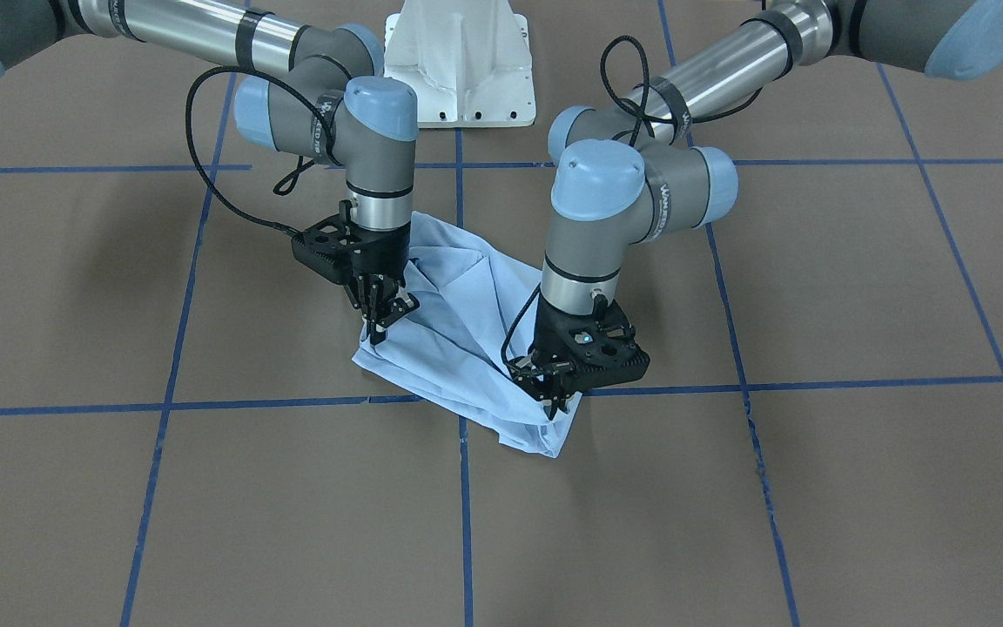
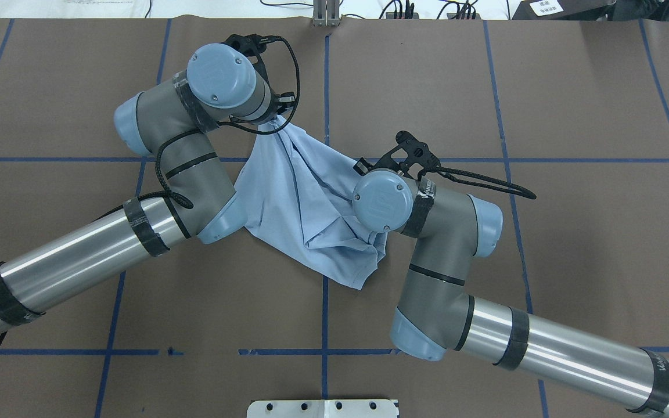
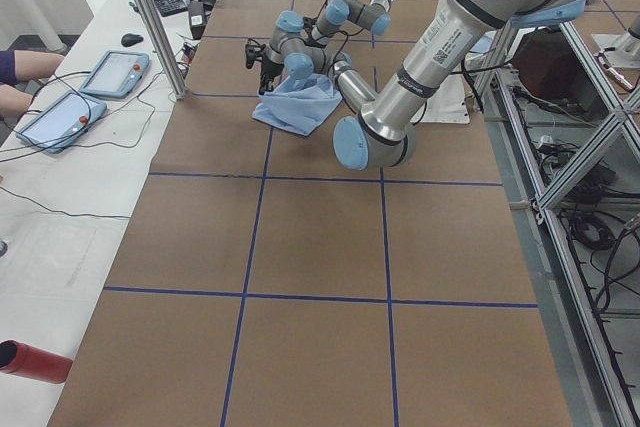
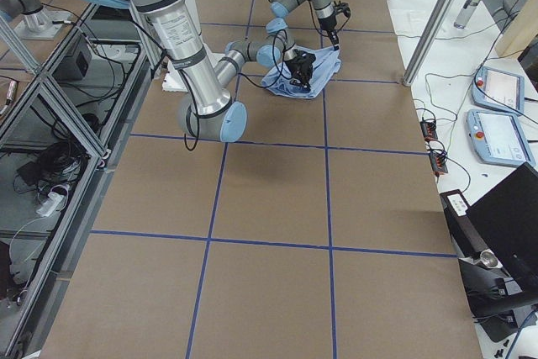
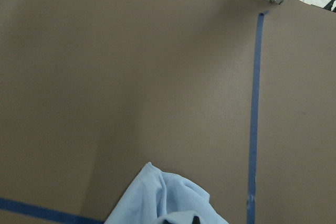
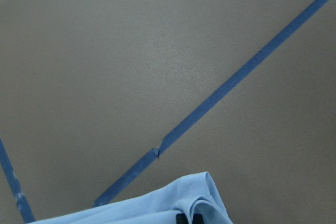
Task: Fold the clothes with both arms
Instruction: 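Carry the lifted edge away from the robot and fold it over the shirt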
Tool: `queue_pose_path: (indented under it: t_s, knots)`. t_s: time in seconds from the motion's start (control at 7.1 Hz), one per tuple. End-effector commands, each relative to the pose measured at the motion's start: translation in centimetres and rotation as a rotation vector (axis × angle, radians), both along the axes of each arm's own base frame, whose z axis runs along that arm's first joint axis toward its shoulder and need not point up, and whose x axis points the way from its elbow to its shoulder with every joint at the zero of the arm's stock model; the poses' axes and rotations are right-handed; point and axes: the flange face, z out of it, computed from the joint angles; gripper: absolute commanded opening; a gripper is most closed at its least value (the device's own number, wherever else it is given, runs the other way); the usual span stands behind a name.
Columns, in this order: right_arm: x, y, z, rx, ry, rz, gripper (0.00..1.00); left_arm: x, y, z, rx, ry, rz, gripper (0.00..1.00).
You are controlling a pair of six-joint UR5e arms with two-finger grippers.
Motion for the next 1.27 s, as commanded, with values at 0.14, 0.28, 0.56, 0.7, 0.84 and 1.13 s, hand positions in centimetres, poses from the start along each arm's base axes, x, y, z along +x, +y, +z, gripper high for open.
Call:
queue_pose_path:
  t_s: [0.14, 0.28, 0.56, 0.7, 0.84, 1.13]
  knots:
    - [0.4, -1.3, 1.0, 0.091, 0.098, -0.121, 0.99, 1.1, -1.1, 3.1, 0.053, -0.072, 0.064, 0.99]
    - [2.1, -2.8, 0.1, 0.083, 0.074, -0.150, 1.00, -0.6, -1.1, 2.9, 0.117, -0.059, 0.085, 1.00]
    - [6.2, -2.5, -5.1, 0.145, -0.006, -0.261, 1.00, -8.3, -1.3, 4.9, 0.208, -0.044, 0.256, 1.00]
    - [6.1, -1.6, -6.5, 0.179, -0.015, -0.281, 1.00, -9.9, -0.6, 6.3, 0.236, -0.045, 0.263, 1.00]
    - [3.5, 1.6, -7.4, 0.222, 0.007, -0.356, 1.00, -10.4, -0.8, 6.4, 0.245, -0.040, 0.256, 1.00]
    - [-1.7, 6.6, -10.6, 0.224, 0.131, -0.410, 1.00, -10.3, -0.7, 6.5, 0.243, -0.040, 0.257, 1.00]
